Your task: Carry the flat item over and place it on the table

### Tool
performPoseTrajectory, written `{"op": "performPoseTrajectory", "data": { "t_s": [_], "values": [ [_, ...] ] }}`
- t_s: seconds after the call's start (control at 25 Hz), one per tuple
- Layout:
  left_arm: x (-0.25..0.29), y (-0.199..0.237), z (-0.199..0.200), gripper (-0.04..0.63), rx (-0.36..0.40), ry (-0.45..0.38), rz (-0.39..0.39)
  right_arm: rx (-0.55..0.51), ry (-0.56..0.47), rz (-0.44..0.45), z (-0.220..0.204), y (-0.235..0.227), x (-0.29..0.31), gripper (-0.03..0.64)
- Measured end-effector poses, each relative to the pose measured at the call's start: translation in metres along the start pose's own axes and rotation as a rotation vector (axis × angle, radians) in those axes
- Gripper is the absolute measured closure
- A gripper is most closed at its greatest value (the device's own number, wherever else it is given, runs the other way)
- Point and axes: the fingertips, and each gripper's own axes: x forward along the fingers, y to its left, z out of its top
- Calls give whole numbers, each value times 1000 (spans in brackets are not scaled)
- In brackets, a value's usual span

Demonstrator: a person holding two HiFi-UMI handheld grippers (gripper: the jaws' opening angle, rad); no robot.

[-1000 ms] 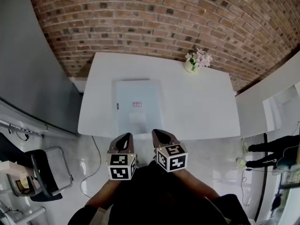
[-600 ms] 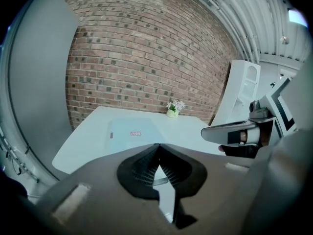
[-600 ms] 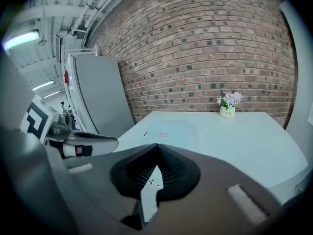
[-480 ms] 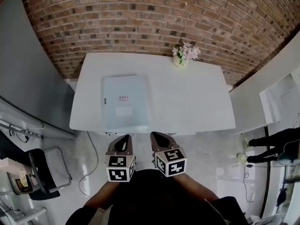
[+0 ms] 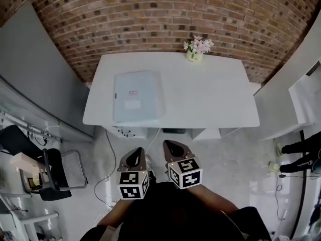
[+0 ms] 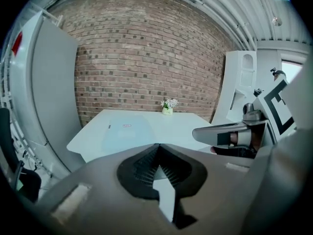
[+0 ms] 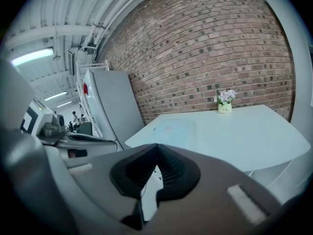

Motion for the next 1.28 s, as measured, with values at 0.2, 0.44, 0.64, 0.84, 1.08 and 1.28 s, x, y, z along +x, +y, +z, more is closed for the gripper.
{"op": "performPoseTrajectory", "data": {
  "t_s": [0.2, 0.44, 0.64, 0.84, 1.08, 1.28],
  "values": [
    [-39, -27, -19, 591, -13, -31, 47, -43, -12, 38, -19, 16, -42, 617],
    [-77, -58, -36, 592, -3, -49, 67, -72, -35, 69, -33, 32, -93, 617],
    [-93, -71, -47, 592, 1, -57, 53, -103, -46, 64, -42, 44, -117, 617],
    [-101, -80, -59, 591, 10, -57, 46, -103, -45, 51, -54, 44, -129, 617],
    [-106, -67, -70, 591, -10, -60, 68, -123, -29, 55, -65, 52, -127, 617],
    [-115, -53, -71, 592, -29, -70, 100, -132, -31, 71, -65, 63, -124, 617]
  ]
}}
